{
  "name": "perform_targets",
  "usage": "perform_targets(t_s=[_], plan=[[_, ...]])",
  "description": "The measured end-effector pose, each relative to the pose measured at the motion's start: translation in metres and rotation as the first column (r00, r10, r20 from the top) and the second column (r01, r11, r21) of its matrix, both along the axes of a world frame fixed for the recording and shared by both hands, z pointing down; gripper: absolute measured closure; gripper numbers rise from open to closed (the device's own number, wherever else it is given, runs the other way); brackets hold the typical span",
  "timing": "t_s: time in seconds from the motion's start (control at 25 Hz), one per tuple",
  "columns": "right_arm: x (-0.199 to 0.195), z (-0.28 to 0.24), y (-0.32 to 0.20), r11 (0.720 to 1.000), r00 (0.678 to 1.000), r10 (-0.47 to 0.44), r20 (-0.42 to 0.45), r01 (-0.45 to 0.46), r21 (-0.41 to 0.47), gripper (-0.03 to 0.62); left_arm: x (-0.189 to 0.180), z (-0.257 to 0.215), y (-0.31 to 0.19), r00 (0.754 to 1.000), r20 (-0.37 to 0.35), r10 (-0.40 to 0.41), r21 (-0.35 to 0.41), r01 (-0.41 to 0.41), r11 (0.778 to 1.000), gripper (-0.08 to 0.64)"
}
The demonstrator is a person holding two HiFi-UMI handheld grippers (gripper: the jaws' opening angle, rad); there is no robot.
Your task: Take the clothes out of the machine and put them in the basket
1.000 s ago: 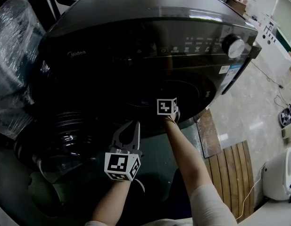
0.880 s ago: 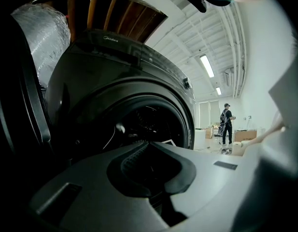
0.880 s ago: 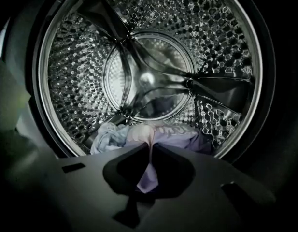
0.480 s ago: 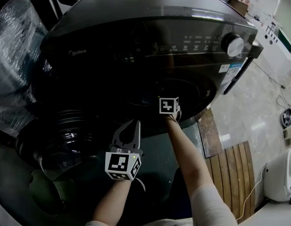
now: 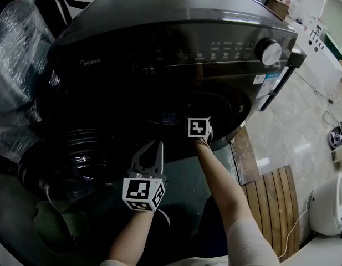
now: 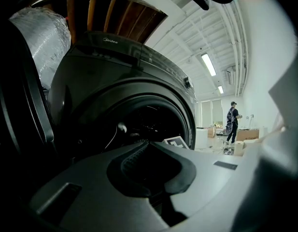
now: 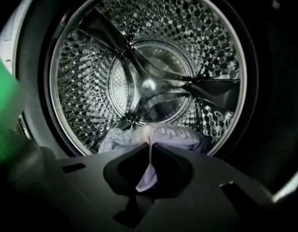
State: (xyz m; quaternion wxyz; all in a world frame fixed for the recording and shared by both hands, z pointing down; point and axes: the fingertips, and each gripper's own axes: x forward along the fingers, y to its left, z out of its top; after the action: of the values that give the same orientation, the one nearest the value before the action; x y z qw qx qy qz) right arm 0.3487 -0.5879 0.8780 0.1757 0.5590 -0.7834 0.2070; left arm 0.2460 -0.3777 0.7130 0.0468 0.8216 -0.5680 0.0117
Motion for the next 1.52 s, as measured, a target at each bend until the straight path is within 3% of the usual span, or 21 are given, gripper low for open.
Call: perform_targets(t_s=[0.56,0.92,1.52], plan=[[0.018,-0.041,0.044,0.991,0.999,-0.023,0.043,0.017,0.130,0.569,-0.003,0.000,0.002,1.000,0.003,-0.013,0.002,0.013,1.000,0.540],[0.031,-0.074,0.080,0.971,0.999,-0.048,0.022,0.042,0.235,0.569,-0.004,-0.001,0.001,1.000,0.004,-0.020,-0.001,0.020,1.000,0.540],[0.044,-0.103,0.137,0.944,0.992,-0.060,0.115,0.019,0.330,0.571,-0.008,0.000,0.004,0.999,0.001,-0.037,-0.008,0.037,0.999,0.540]])
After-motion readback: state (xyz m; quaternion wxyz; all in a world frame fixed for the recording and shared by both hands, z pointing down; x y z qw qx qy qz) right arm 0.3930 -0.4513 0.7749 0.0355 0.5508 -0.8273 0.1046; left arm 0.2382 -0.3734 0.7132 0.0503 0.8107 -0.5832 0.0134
